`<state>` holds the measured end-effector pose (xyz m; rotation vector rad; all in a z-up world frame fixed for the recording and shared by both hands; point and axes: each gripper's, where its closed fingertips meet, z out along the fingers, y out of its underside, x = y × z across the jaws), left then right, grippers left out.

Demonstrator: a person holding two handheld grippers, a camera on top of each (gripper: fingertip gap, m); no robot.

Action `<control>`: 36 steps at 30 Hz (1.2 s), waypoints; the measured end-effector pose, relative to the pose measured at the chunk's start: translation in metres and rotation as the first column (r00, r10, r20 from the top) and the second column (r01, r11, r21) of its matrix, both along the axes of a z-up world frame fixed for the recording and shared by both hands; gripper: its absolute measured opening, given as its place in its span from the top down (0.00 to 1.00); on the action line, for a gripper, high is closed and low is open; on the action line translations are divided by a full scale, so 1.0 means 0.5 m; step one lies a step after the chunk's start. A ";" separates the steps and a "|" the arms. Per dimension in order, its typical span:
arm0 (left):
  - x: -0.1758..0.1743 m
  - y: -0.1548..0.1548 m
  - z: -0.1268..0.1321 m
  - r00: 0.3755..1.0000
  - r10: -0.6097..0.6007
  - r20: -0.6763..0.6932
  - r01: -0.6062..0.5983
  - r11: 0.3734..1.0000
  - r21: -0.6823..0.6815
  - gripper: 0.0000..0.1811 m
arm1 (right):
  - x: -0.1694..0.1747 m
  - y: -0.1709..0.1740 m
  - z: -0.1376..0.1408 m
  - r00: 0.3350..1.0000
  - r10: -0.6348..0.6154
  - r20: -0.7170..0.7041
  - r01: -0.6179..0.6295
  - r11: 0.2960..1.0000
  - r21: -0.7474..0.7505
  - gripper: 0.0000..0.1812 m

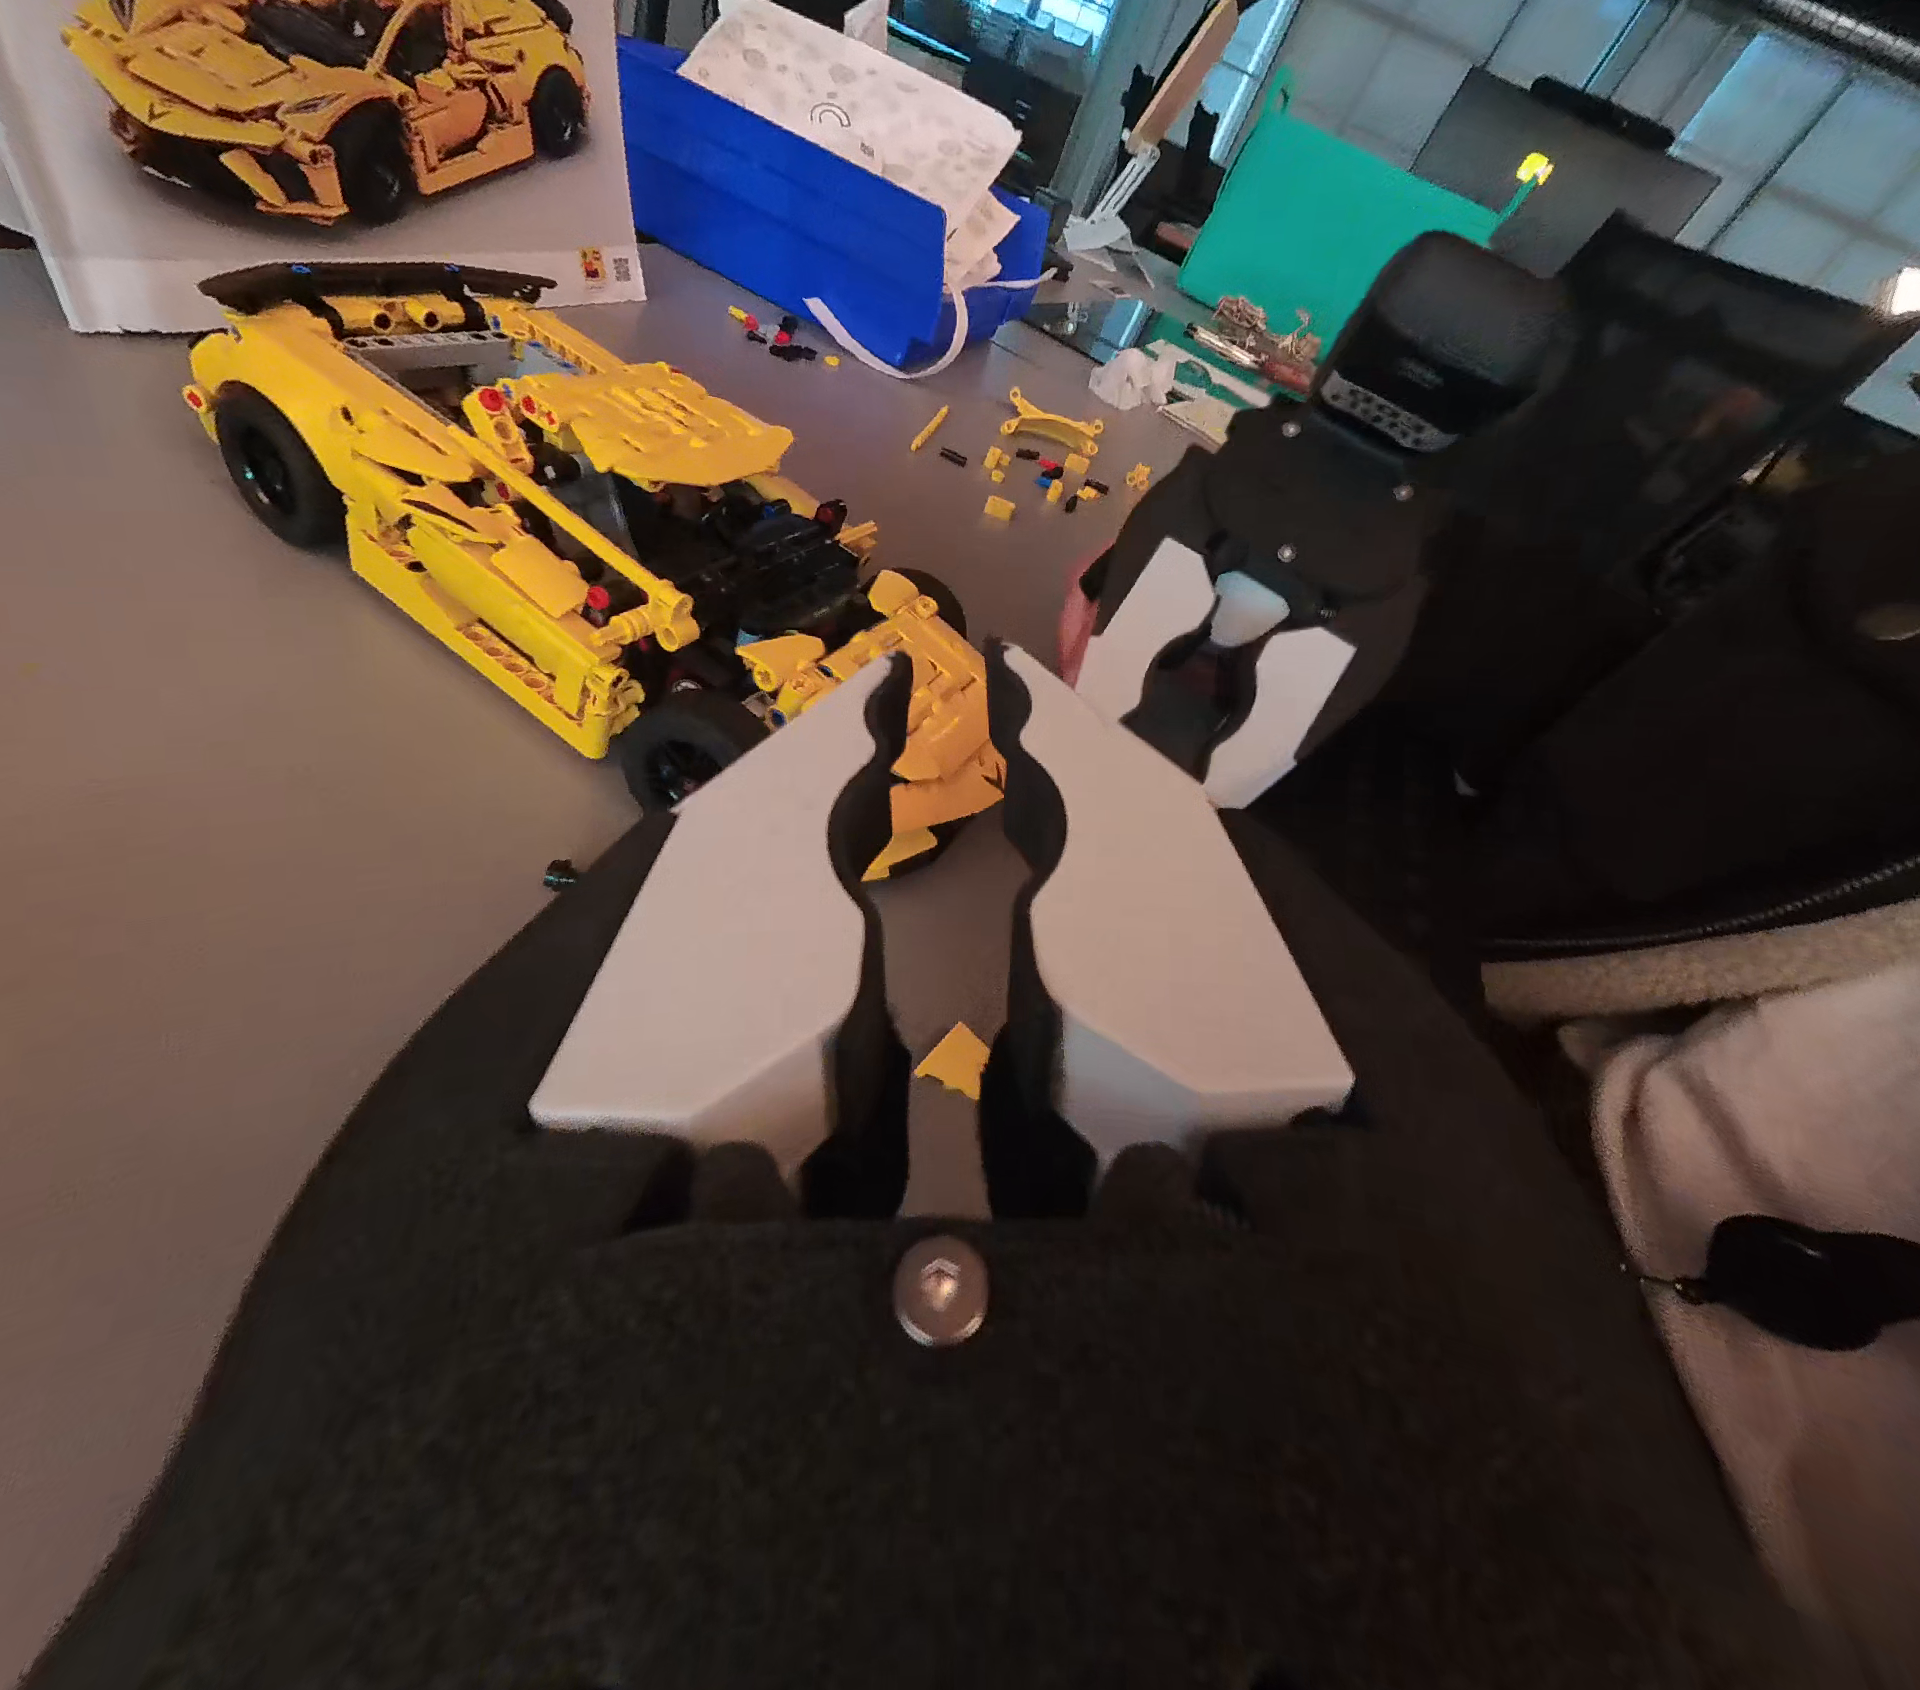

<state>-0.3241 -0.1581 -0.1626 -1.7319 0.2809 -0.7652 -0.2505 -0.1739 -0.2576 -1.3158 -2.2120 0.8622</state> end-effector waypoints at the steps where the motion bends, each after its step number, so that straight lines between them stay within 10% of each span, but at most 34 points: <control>1: 0.005 0.000 -0.004 1.000 -0.014 -0.005 0.013 1.000 -0.011 0.93 | -0.006 0.001 -0.007 1.000 0.001 -0.001 -0.001 1.000 0.022 0.88; 7: 0.029 -0.007 -0.014 0.996 -0.091 -0.018 0.090 0.995 -0.039 0.86 | -0.029 0.010 0.028 0.993 -0.010 -0.119 0.022 0.995 0.098 0.94; 11: 0.044 -0.019 0.007 0.991 -0.136 0.011 0.136 0.991 0.013 0.85 | -0.070 0.042 0.169 0.848 -0.015 -0.529 0.203 0.932 0.300 0.95; 15: 0.067 -0.031 0.022 0.983 -0.182 0.005 0.181 0.982 0.055 0.85 | -0.078 0.018 0.213 0.763 0.061 -0.643 0.249 0.891 0.380 0.95; 36: 0.079 -0.031 0.030 0.973 -0.217 0.082 0.216 0.976 0.030 0.96 | -0.089 0.014 0.222 0.729 0.101 -0.677 0.314 0.830 0.461 0.95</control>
